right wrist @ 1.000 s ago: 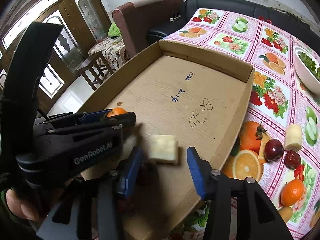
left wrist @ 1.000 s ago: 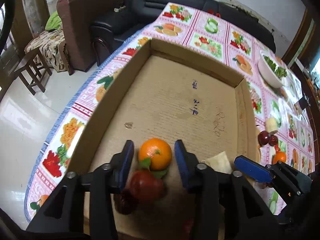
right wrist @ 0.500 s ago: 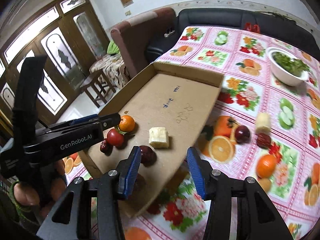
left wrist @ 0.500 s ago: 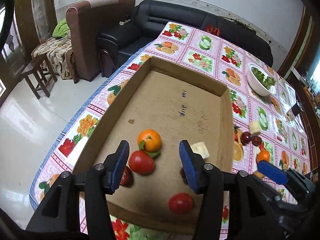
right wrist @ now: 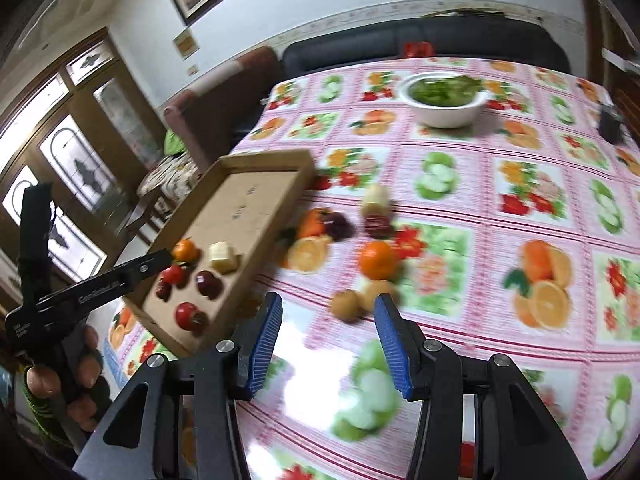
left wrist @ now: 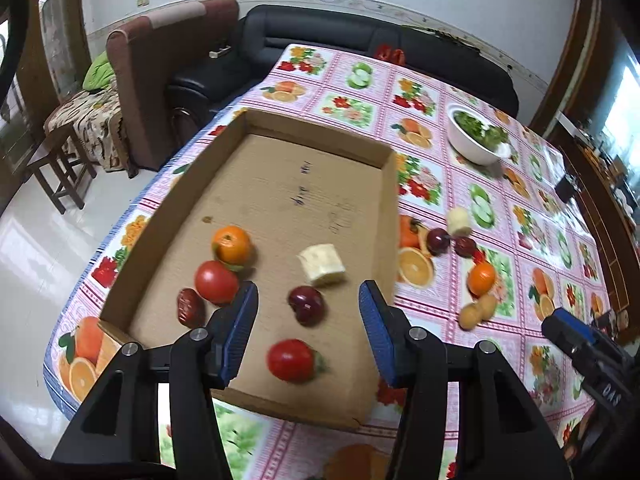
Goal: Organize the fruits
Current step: 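Grasp a brown kiwi with the left gripper while the right gripper grasps a pale yellow cylinder piece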
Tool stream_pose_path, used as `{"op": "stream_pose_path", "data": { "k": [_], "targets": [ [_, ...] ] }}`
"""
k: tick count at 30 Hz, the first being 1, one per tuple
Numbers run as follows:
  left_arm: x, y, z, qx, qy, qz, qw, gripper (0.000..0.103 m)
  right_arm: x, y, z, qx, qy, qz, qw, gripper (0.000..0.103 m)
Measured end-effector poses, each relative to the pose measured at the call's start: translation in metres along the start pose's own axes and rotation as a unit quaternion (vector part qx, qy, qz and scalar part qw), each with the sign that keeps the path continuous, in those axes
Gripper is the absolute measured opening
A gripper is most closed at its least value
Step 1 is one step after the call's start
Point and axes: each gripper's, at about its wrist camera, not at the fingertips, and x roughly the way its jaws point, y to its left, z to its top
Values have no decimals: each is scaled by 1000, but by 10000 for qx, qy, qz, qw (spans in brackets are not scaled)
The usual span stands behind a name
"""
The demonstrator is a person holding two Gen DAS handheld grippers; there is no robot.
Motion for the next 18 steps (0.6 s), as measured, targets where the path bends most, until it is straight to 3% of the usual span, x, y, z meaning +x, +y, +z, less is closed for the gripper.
{"op": "stream_pose_path", "data": {
  "k": [6,18],
  "targets": [
    [-7,-17,-6,165,-19,-50,9998,51,-20,-34,-4,272,-158,-209,9993,50],
    [-6,-39,-16,348,116,-298,9989,52,-30,-60,-14,492,-225,-377,9978,50]
  ]
}}
